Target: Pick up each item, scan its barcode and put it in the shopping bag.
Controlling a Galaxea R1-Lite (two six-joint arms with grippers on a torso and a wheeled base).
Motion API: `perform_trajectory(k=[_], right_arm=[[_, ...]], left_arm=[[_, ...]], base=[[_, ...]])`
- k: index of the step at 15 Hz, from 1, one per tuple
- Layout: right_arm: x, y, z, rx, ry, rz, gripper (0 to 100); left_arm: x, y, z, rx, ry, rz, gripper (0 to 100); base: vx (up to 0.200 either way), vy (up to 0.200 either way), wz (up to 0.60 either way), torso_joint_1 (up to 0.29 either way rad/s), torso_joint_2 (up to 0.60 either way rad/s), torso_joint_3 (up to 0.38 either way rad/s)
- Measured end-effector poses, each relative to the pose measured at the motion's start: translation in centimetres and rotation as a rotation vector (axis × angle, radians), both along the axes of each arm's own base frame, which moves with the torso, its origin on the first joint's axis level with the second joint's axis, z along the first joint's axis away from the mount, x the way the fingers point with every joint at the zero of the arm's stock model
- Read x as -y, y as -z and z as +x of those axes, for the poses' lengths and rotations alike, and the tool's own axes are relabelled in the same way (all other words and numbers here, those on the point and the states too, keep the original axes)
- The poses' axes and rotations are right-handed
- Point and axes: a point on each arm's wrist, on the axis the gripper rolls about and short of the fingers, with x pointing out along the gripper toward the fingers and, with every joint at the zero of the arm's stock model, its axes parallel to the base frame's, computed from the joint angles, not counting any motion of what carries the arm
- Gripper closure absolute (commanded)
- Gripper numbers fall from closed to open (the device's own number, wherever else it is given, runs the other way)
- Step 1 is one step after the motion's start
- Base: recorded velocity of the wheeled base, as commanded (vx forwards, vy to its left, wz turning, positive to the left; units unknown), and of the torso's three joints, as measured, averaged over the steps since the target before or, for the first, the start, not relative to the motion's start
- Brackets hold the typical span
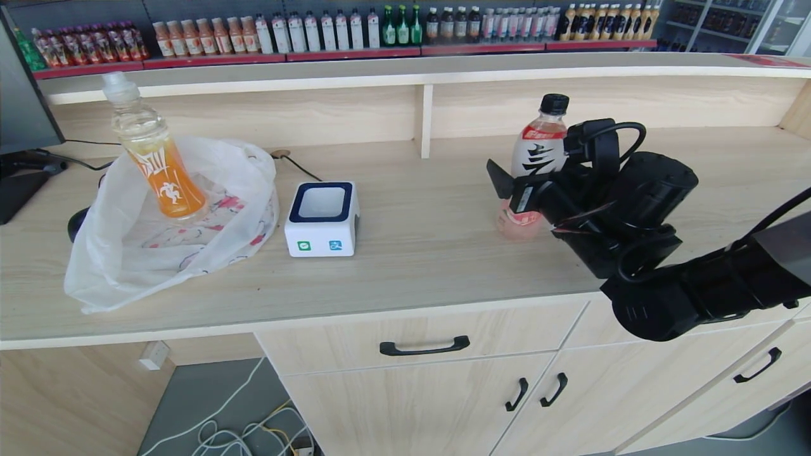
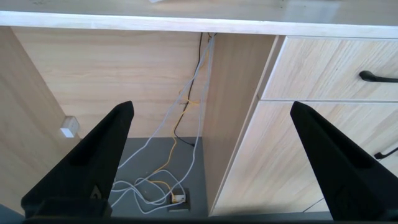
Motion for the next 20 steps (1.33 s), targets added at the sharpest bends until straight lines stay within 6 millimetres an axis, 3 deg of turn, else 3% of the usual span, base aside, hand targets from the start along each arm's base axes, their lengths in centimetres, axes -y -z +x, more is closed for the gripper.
perform_trajectory(k=[1,2,15,20], right_arm=[[0.0,0.0,0.0,-0.001,0.0,-0.001,0],[0.0,0.1,0.0,-0.002,0.0,-0.001,100],[-0.1,-0.1,0.0,0.005,-0.001,0.003,100],[0.0,-1.6,-0.7,0.041,-0.003,0.016,100]], left_arm=[[0.0,0.0,0.0,0.0,0.0,0.0,0],[0.0,0.0,0.0,0.0,0.0,0.0,0],[0.0,0.0,0.0,0.0,0.0,0.0,0],[0.0,0.0,0.0,0.0,0.0,0.0,0]], base=[[0.0,0.0,0.0,0.0,0.0,0.0],[0.0,0.0,0.0,0.0,0.0,0.0],[0.0,0.0,0.0,0.0,0.0,0.0],[0.0,0.0,0.0,0.0,0.0,0.0]])
